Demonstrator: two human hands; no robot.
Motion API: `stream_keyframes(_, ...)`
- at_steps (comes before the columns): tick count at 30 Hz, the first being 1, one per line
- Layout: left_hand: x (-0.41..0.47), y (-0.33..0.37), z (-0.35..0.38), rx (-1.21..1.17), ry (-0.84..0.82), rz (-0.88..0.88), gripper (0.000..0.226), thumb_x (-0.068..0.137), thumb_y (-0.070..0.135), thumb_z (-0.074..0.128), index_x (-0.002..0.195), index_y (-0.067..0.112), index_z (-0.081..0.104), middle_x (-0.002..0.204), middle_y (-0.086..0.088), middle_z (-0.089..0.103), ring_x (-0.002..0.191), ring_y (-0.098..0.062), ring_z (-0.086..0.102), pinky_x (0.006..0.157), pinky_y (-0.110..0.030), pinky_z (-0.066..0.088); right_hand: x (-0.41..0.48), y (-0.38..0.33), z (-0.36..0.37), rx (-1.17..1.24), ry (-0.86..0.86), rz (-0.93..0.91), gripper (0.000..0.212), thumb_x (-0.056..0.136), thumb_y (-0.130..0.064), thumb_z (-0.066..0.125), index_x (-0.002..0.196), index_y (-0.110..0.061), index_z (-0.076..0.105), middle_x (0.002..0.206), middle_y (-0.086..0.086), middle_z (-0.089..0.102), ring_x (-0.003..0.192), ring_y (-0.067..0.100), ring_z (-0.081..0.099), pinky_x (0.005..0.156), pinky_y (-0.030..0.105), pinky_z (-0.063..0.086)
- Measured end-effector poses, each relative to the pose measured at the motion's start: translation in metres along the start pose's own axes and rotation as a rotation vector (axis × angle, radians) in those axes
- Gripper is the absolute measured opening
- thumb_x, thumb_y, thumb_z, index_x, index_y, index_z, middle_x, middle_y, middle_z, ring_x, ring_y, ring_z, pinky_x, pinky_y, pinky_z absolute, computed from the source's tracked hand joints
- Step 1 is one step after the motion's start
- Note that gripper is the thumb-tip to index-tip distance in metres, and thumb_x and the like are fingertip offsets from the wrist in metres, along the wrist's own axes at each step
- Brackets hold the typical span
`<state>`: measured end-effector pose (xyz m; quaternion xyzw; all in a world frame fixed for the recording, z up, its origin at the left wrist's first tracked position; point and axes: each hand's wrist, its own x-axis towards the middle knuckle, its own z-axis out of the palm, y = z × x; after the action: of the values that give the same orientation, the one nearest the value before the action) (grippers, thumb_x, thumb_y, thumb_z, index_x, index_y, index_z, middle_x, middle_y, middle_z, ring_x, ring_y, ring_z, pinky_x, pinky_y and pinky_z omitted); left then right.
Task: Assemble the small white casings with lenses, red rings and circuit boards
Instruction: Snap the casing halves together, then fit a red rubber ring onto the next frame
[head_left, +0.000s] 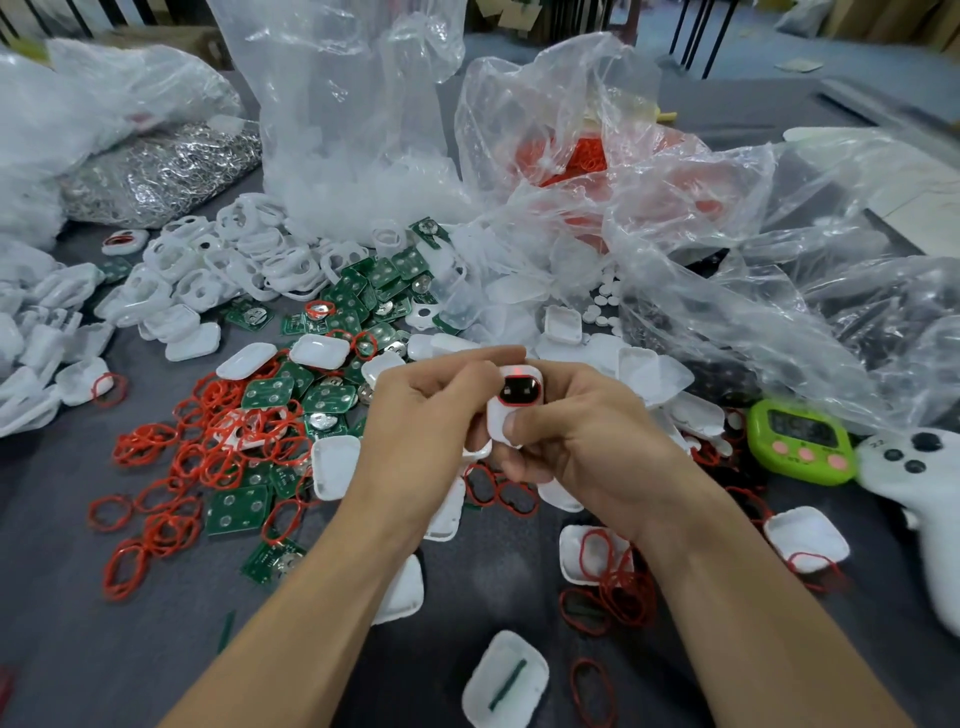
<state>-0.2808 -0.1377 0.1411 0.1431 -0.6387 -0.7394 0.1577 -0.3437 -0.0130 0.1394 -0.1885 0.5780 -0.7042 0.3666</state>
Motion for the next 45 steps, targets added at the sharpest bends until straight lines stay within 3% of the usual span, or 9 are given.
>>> stream_keyframes(7, -0.016, 0.015, 0.002, 0.245, 0.080, 0.136, 0.030, 0.080, 0.020, 0.058, 0.091, 0.031, 0.083, 0.083, -0.007, 0.079, 0.077, -0.021, 0.069, 0.076, -0.031, 0.055, -0.053, -0.036, -0.009, -0.140, 0.160, -0.014, 0.022, 0.095, 0.010, 0.056, 0.107, -0.007, 0.052, 0.082, 0.019, 0.072, 0.055, 0.024, 0.054, 0.053, 0.030, 0.037)
stream_keyframes(14, -0.045, 0.015, 0.037, 0.755, -0.167, 0.211, 0.023, 0.076, 0.034, 0.058, 0.083, 0.047, 0.076, 0.051, 0.020, 0.061, 0.044, 0.001, 0.053, 0.048, -0.009, 0.036, -0.194, -0.026, -0.073, -0.919, 0.758, 0.151, 0.011, 0.080, -0.024, 0.080, 0.080, -0.018, 0.071, 0.060, -0.004, 0.072, 0.045, 0.005, 0.060, 0.044, 0.016, 0.042)
stream_keyframes(17, -0.061, 0.006, 0.058, 0.824, -0.246, 0.256, 0.023, 0.086, 0.024, 0.066, 0.098, 0.039, 0.080, 0.084, 0.036, 0.064, 0.079, 0.017, 0.056, 0.068, 0.005, 0.033, -0.209, -0.006, -0.074, -0.951, 0.780, 0.180, 0.008, 0.084, -0.035, 0.074, 0.081, -0.028, 0.072, 0.063, -0.008, 0.072, 0.052, 0.009, 0.063, 0.057, 0.029, 0.053)
stream_keyframes(20, -0.071, -0.006, 0.067, 0.869, -0.285, 0.294, 0.030, 0.089, 0.018, 0.066, 0.111, 0.033, 0.079, 0.116, 0.024, 0.066, 0.117, 0.015, 0.046, 0.084, 0.013, 0.018, -0.211, 0.013, -0.065, -0.954, 0.764, 0.155, 0.008, 0.088, -0.039, 0.068, 0.087, -0.031, 0.070, 0.065, -0.011, 0.070, 0.061, 0.007, 0.063, 0.060, 0.027, 0.050)
stream_keyframes(26, -0.058, -0.006, 0.047, 0.953, -0.209, 0.287, 0.033, 0.092, 0.022, 0.065, 0.122, 0.032, 0.074, 0.141, 0.009, 0.063, 0.146, -0.003, 0.036, 0.109, -0.013, 0.024, -0.201, -0.001, -0.064, -1.319, 0.965, 0.093, 0.018, 0.092, -0.038, 0.059, 0.083, -0.028, 0.071, 0.063, -0.009, 0.060, 0.067, 0.024, 0.057, 0.061, 0.035, 0.043)
stream_keyframes(30, -0.036, -0.007, 0.037, 1.058, -0.181, 0.313, 0.052, 0.096, 0.020, 0.063, 0.147, 0.023, 0.054, 0.157, -0.002, 0.048, 0.153, -0.016, 0.025, 0.114, -0.026, 0.021, -0.139, -0.022, -0.053, -1.247, 0.799, -0.029, 0.019, 0.087, -0.019, 0.061, 0.089, -0.026, 0.078, 0.080, -0.001, 0.076, 0.079, 0.025, 0.070, 0.076, 0.039, 0.059)
stream_keyframes(34, -0.012, -0.014, 0.025, 1.142, -0.201, 0.293, 0.068, 0.100, 0.031, 0.058, 0.161, 0.022, 0.028, 0.166, -0.002, 0.032, 0.157, -0.022, 0.015, 0.126, -0.046, 0.017, -0.064, -0.024, -0.043, -1.330, 0.537, -0.027, 0.035, 0.090, -0.021, 0.065, 0.125, -0.022, 0.070, 0.124, 0.006, 0.071, 0.118, 0.028, 0.063, 0.101, 0.037, 0.051)
stream_keyframes(40, 0.011, -0.028, 0.004, 1.322, -0.208, 0.411, 0.051, 0.101, 0.032, 0.057, 0.149, 0.020, 0.050, 0.150, -0.004, 0.054, 0.145, -0.024, 0.038, 0.119, -0.045, 0.021, -0.029, -0.024, -0.049, -1.386, 0.511, -0.036, 0.014, 0.089, -0.018, 0.068, 0.102, -0.021, 0.071, 0.105, 0.002, 0.067, 0.102, 0.025, 0.063, 0.081, 0.030, 0.047)
stream_keyframes(45, 0.011, -0.027, 0.006, 1.149, -0.016, 0.441, 0.044, 0.089, 0.024, 0.074, 0.132, 0.025, 0.068, 0.127, 0.000, 0.072, 0.122, -0.015, 0.052, 0.121, -0.039, 0.023, -0.023, -0.037, -0.055, -1.352, 0.651, 0.026, 0.024, 0.086, -0.007, 0.066, 0.088, -0.027, 0.079, 0.099, 0.003, 0.077, 0.097, 0.023, 0.070, 0.089, 0.035, 0.058)
